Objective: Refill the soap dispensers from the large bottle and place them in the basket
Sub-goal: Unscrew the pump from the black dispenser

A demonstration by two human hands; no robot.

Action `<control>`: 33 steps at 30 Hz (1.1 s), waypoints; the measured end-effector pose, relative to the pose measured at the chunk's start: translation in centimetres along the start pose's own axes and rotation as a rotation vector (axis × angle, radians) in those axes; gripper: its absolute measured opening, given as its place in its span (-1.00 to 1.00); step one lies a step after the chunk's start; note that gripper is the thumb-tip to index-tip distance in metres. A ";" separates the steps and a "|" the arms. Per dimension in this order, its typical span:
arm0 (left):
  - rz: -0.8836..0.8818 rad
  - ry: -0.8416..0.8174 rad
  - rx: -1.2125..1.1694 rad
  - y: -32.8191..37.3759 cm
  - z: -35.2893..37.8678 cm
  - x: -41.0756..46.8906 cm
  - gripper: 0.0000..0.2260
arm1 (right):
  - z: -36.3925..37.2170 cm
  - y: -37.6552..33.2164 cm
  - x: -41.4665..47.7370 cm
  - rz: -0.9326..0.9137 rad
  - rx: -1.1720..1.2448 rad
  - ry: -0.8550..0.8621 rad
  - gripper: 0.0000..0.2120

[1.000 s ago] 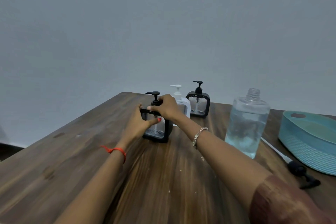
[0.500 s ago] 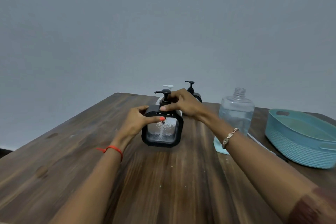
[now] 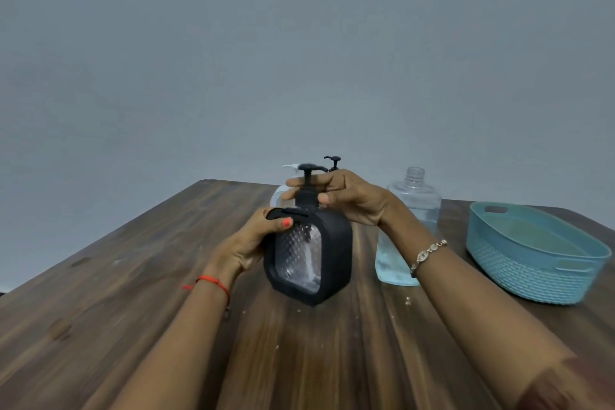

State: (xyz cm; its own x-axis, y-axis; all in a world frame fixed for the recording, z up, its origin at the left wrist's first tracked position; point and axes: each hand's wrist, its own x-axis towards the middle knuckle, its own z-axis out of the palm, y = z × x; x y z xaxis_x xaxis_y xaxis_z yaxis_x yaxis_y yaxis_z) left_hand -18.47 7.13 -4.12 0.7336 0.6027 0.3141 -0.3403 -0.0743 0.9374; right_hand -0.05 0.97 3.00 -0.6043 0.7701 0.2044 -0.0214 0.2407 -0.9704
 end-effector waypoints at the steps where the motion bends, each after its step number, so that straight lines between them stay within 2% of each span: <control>1: 0.019 0.066 0.026 0.0 0.1 0.2 -0.54 | -0.3 0.1 -0.1 -0.004 -0.007 0.060 -0.56; 3: 0.057 0.172 0.092 0.1 0.0 0.6 -0.66 | -0.6 0.5 0.1 0.007 -0.104 0.246 -0.62; 5: 0.064 0.237 0.159 0.2 0.1 0.9 -0.69 | -0.4 0.7 0.6 0.008 -0.351 0.445 -0.71; 6: 0.062 0.264 0.185 0.2 0.1 1.0 -0.70 | -0.4 0.8 0.8 0.003 -0.461 0.510 -0.73; 8: 0.063 0.299 0.193 0.0 0.3 1.2 -0.74 | -0.5 1.0 0.9 -0.011 -0.485 0.584 -0.71; 11: 0.055 0.327 0.182 0.0 0.5 1.4 -0.72 | -0.6 0.9 0.5 -0.047 -0.181 0.516 -0.53; 13: 0.051 0.340 0.190 0.0 0.5 1.5 -0.66 | -0.8 1.1 0.3 -0.068 -0.047 0.447 -0.52; 14: 0.048 0.353 0.197 0.1 0.5 1.6 -0.63 | -0.8 1.2 0.3 -0.057 -0.081 0.474 -0.54; 18: 0.044 0.402 0.218 0.1 0.4 1.6 -0.60 | -1.0 1.3 0.7 0.076 -0.503 0.734 -0.54; 23: 0.031 0.451 0.247 -0.3 0.2 1.5 -0.76 | -1.0 0.8 0.6 0.064 -0.393 0.700 -0.65; 26: 0.033 0.463 0.273 -0.5 0.3 1.6 -0.74 | -0.3 1.2 0.9 0.144 -0.612 0.720 -0.65; 28: 0.037 0.467 0.269 -0.6 0.3 1.5 -0.71 | -0.1 1.5 1.0 0.150 -0.727 0.708 -0.58; 33: 0.023 0.474 0.261 -0.8 0.4 1.3 -0.67 | 0.3 -0.1 0.7 0.075 -0.663 0.783 -0.77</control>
State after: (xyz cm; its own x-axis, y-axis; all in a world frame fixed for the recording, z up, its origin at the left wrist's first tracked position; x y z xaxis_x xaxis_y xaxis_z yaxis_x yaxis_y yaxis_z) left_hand -17.05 7.66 -4.43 0.3615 0.8862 0.2896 -0.1519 -0.2504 0.9561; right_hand -0.71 1.32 3.25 0.1083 0.9087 0.4032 0.5827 0.2705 -0.7663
